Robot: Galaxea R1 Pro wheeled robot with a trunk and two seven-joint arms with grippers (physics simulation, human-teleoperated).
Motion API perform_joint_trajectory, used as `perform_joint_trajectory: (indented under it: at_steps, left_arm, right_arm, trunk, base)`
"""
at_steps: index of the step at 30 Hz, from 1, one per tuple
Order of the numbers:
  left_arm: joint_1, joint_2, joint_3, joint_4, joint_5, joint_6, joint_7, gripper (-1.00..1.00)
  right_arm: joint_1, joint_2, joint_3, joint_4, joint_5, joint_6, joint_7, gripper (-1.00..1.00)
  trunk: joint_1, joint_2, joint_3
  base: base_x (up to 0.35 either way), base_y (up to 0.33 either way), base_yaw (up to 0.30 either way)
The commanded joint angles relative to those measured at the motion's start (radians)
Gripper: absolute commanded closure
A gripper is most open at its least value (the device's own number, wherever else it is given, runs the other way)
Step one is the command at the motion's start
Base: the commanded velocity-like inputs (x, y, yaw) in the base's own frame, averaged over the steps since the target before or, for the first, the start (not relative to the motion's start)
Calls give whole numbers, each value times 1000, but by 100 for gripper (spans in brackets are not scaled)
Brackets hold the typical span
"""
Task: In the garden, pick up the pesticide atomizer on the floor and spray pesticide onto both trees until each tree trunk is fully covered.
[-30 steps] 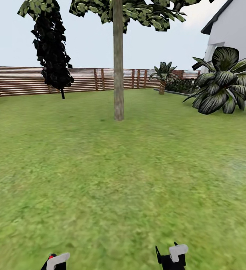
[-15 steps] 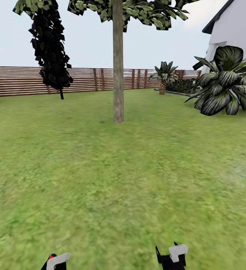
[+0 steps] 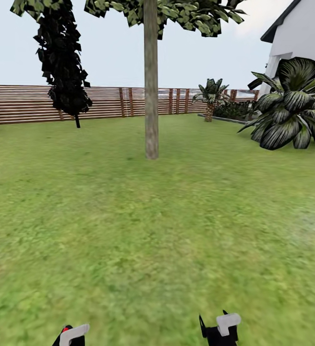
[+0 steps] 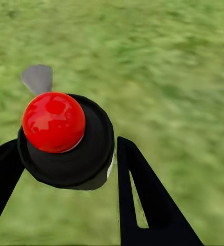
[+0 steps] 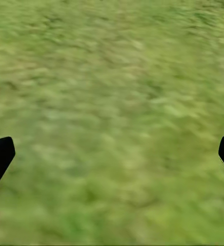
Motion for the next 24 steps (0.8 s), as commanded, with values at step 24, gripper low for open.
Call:
perform_joint_trajectory:
  at_steps: [24]
  left_arm:
    - [-1,1,3,0,-6,-2,6,100]
  right_arm:
    - [-1,0,-3,1,8,-2,-2,-100]
  trunk:
    - [0,0,-1]
  base:
    - [340,0,0]
